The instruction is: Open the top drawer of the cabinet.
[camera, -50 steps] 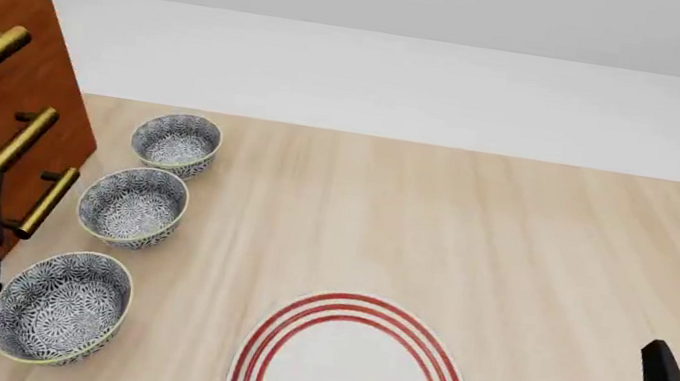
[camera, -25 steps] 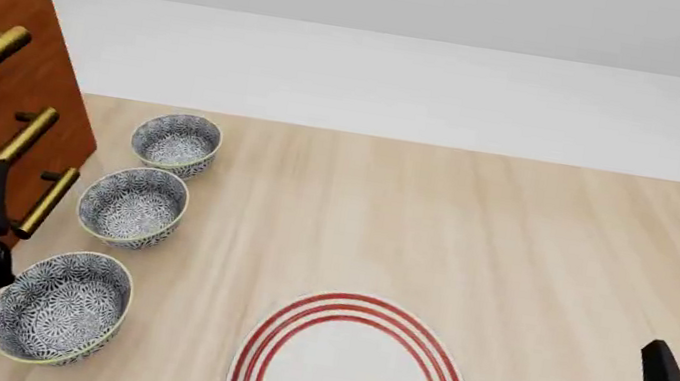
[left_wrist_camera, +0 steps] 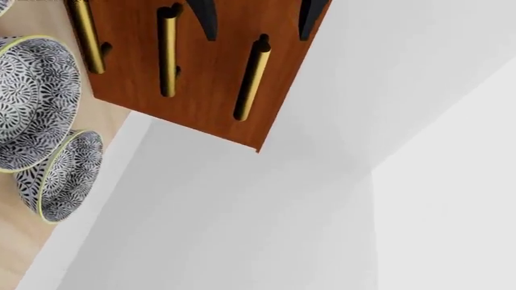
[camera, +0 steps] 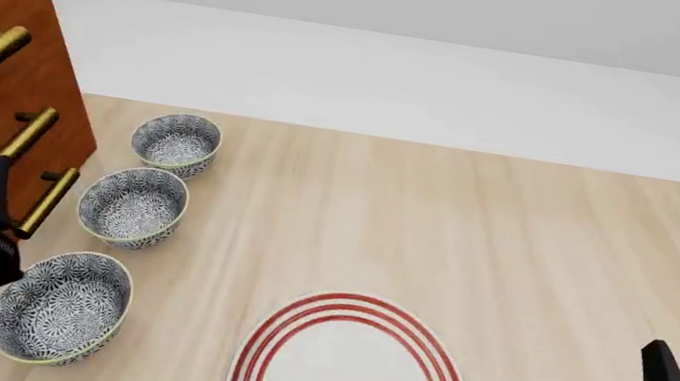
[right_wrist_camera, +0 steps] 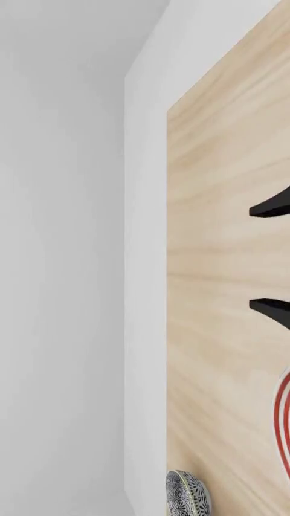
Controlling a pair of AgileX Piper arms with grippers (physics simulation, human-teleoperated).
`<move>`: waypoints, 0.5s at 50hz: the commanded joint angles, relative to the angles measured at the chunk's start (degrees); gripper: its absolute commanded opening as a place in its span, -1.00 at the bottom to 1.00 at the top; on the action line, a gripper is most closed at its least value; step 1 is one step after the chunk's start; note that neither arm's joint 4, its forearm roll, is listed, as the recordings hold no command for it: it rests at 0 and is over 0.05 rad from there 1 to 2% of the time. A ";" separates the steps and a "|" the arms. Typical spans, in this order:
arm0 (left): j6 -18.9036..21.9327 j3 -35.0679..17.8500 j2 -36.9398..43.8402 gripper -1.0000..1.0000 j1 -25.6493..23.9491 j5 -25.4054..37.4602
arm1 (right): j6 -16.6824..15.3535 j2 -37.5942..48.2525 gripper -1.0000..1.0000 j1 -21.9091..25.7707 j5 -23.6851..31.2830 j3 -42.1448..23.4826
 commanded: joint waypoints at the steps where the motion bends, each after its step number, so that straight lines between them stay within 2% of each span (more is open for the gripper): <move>1: 1.87 -0.67 2.88 1.00 0.53 -1.61 | -0.02 -0.01 1.00 0.00 0.00 0.00; 9: 2.49 -1.95 1.60 1.00 0.92 1.31 | 0.00 0.00 1.00 0.00 0.00 0.00; 12: 3.87 -1.46 3.64 1.00 1.31 -1.19 | 0.00 -0.01 1.00 0.00 0.00 0.00; 16: 4.53 -2.09 3.65 1.00 1.90 -0.67 | 0.01 0.00 1.00 0.00 0.00 0.00; 19: 4.64 -2.78 2.79 1.00 2.15 0.96 | 0.02 0.00 1.00 0.00 0.00 0.00; 21: 3.35 -3.56 0.66 1.00 2.08 4.54 | -0.03 -0.01 1.00 0.00 0.00 0.00; 25: 4.09 -4.25 -0.21 1.00 2.09 6.27 | 0.00 -0.01 1.00 0.00 0.00 0.00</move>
